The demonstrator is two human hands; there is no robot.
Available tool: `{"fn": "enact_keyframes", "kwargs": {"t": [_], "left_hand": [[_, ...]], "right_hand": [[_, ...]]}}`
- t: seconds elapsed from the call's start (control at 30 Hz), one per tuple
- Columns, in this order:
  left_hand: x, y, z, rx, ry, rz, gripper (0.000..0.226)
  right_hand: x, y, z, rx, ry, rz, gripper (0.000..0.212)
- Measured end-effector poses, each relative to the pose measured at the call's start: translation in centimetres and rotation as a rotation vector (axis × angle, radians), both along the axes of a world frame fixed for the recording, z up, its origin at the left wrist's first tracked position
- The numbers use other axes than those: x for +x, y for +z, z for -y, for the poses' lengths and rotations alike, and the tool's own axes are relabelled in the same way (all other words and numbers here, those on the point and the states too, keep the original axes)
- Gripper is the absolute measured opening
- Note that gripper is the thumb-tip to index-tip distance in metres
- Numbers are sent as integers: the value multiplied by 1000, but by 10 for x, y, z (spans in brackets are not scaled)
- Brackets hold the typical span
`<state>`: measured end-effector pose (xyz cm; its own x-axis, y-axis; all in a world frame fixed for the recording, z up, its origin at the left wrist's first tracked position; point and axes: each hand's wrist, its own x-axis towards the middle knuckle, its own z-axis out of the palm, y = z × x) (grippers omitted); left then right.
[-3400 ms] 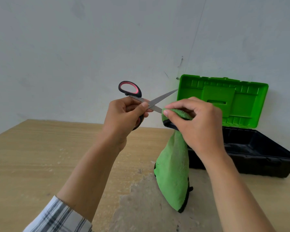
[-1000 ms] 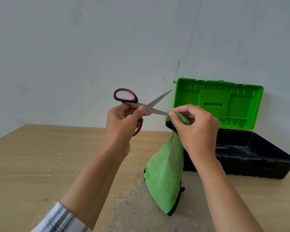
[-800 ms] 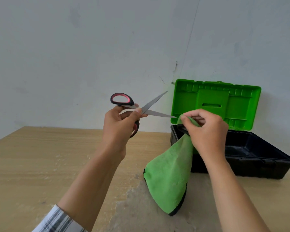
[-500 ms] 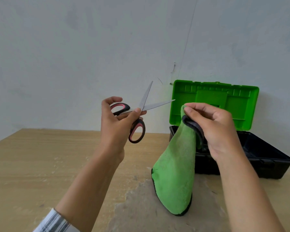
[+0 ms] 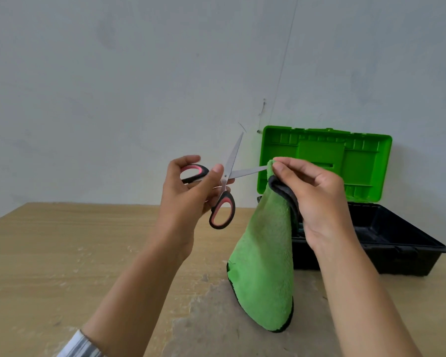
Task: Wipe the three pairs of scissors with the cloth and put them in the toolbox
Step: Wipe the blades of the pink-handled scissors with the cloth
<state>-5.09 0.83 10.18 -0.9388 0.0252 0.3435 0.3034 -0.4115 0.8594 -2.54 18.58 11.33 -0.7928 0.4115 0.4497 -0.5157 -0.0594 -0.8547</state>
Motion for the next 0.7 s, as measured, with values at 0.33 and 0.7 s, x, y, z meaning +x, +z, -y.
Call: {"fn": "enact_keyframes", "kwargs": {"t": [0.33,0.7], "left_hand": [[-3,2,13,-168,-214,98,17],[-5,-2,12,-526,-59,-8,6]], "right_hand": [[4,2,-21,73,-44,-10,10],[-2,-2,-3,204,-134,-24,25]]}}
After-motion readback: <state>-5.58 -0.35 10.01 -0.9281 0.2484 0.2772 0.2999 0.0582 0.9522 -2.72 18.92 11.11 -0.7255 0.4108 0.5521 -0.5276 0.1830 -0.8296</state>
